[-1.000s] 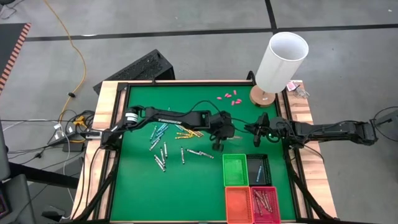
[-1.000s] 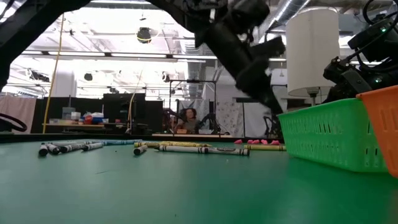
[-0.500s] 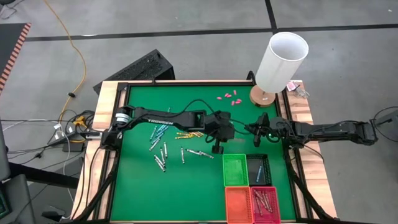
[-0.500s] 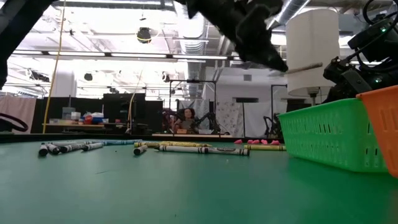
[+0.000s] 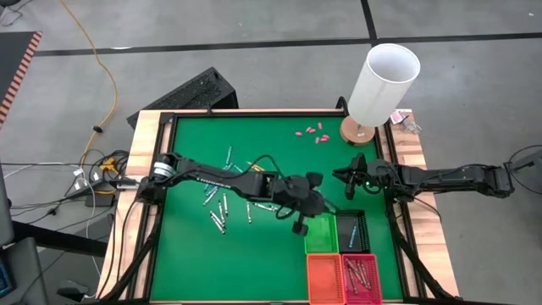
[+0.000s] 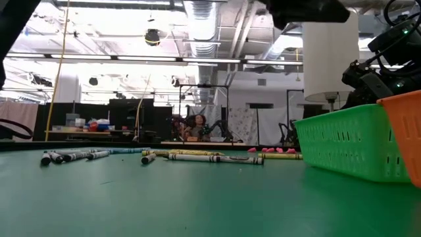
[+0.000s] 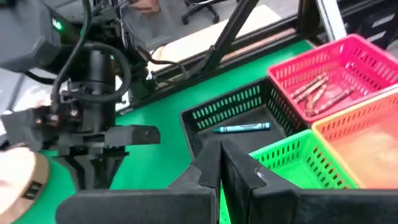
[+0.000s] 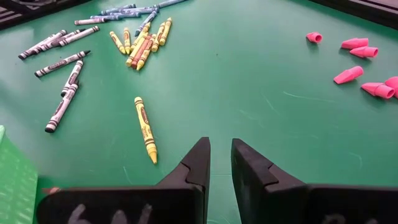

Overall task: Sort crayons
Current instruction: Put the brown crayon into the red bin

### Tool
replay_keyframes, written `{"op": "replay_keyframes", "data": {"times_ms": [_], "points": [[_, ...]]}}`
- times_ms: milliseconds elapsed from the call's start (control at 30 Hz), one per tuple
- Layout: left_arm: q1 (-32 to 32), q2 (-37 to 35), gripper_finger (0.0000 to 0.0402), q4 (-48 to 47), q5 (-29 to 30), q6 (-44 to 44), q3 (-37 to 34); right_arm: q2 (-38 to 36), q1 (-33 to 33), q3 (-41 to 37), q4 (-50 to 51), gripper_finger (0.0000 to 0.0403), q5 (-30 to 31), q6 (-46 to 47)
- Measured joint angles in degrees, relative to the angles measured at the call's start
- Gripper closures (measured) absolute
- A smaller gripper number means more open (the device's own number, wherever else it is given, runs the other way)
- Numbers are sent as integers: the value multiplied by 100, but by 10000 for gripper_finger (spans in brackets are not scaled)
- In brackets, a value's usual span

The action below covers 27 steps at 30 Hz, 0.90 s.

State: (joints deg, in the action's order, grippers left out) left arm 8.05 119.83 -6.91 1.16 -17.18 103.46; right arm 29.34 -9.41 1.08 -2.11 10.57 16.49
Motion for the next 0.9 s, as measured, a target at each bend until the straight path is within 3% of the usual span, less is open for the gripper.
{"op": "replay_keyframes", "data": {"times_ms": [133,300,400,667,800,900], "points": [[47,2,401,-457,311,-145,2,0,0,0,0,335,0,0],[-252,4,401,-525,-509,310,-172,2,-1,2,19,335,-1,6],[-534,4,401,-373,-654,598,-381,2,0,4,33,335,0,11],[-896,7,402,1469,-43,1638,-1516,2,-1,4,44,335,0,10],[-879,22,402,2033,519,2137,-1949,2,-2,4,42,335,0,5],[-867,23,401,2218,538,2249,-2061,1,-7,4,39,335,8,-21]]}}
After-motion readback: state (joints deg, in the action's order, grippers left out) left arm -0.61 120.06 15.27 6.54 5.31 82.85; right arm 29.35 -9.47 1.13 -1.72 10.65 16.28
